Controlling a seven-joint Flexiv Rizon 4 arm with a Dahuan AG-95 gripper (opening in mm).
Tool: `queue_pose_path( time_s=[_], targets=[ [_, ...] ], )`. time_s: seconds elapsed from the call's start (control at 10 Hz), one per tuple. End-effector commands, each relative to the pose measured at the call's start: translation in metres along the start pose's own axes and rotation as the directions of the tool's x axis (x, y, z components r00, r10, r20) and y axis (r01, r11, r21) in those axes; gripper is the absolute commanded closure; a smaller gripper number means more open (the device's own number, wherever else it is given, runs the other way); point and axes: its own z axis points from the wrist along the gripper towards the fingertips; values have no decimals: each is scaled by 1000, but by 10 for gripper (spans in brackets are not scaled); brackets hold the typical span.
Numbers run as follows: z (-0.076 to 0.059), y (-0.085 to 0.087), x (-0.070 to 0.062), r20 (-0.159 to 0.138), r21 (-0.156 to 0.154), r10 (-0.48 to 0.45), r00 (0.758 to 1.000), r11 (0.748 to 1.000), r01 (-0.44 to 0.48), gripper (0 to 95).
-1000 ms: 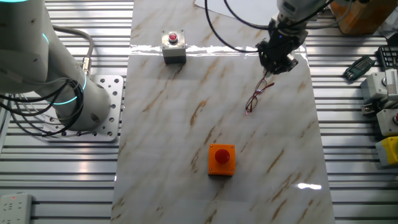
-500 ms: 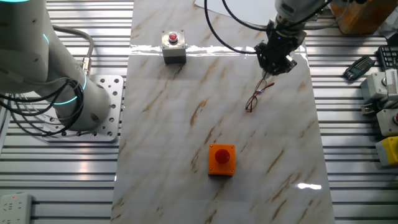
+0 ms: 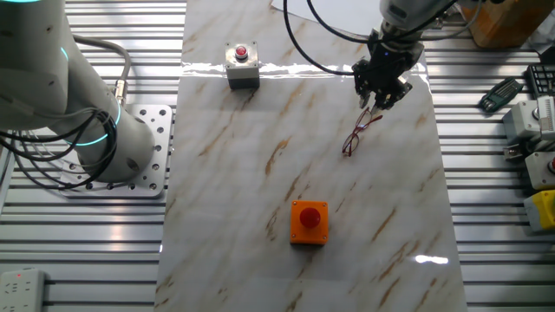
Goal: Unfold the leg of the glasses (with one hand)
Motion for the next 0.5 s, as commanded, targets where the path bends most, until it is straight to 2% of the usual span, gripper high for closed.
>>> queue_pose_path(
  time_s=[0.1, 0.5],
  targets=[
    [0, -1, 2, -3, 3, -8, 1000, 1000, 8, 760],
    [3, -1, 5, 2, 2, -32, 999, 999, 32, 760]
  ],
)
